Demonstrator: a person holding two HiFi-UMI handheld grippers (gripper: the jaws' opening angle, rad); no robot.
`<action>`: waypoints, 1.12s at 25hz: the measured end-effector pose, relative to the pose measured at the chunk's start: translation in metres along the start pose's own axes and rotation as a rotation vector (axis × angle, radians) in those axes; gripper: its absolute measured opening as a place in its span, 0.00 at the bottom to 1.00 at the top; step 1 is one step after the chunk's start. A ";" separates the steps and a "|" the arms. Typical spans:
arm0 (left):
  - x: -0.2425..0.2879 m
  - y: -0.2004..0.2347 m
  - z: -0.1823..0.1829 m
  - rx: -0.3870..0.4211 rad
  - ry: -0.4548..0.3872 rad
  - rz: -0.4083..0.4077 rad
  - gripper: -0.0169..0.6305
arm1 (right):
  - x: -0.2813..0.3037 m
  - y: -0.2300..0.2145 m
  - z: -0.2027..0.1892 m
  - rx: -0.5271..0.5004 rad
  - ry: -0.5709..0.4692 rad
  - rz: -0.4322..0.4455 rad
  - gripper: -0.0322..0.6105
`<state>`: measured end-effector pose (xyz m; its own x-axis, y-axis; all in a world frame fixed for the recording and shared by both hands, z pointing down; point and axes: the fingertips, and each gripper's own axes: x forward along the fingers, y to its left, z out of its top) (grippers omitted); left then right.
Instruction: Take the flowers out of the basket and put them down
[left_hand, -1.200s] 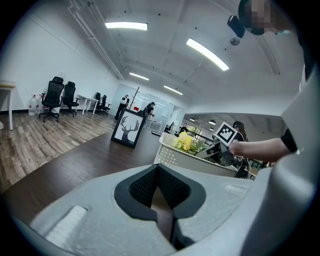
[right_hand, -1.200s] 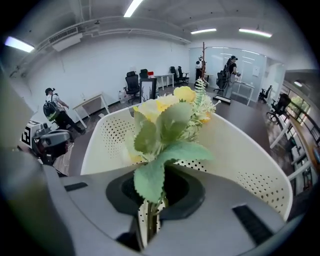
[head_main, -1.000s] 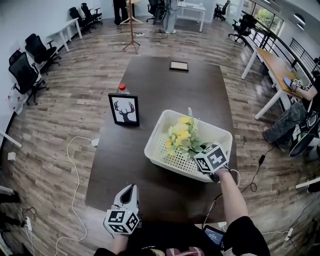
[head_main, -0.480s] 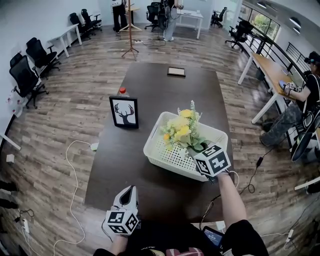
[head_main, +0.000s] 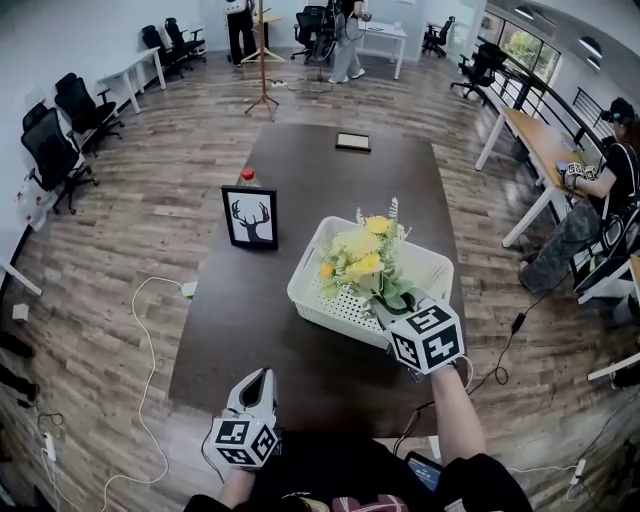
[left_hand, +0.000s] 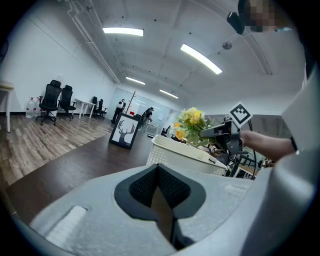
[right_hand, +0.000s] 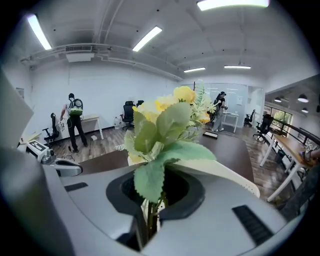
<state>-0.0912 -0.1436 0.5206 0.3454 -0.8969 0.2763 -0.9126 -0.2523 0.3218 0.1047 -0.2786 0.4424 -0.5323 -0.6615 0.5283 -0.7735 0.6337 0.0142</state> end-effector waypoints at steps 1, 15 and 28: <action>-0.002 -0.001 0.000 0.001 -0.001 0.000 0.04 | -0.002 0.005 0.000 0.007 -0.009 0.005 0.13; -0.025 -0.003 -0.012 0.000 -0.005 0.021 0.04 | -0.008 0.075 -0.018 0.021 -0.068 0.093 0.13; -0.051 0.010 -0.016 -0.004 -0.014 0.079 0.04 | 0.021 0.150 -0.061 0.038 0.008 0.229 0.13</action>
<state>-0.1144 -0.0948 0.5243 0.2690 -0.9190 0.2883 -0.9360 -0.1789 0.3032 -0.0020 -0.1733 0.5073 -0.6928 -0.4991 0.5205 -0.6455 0.7510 -0.1391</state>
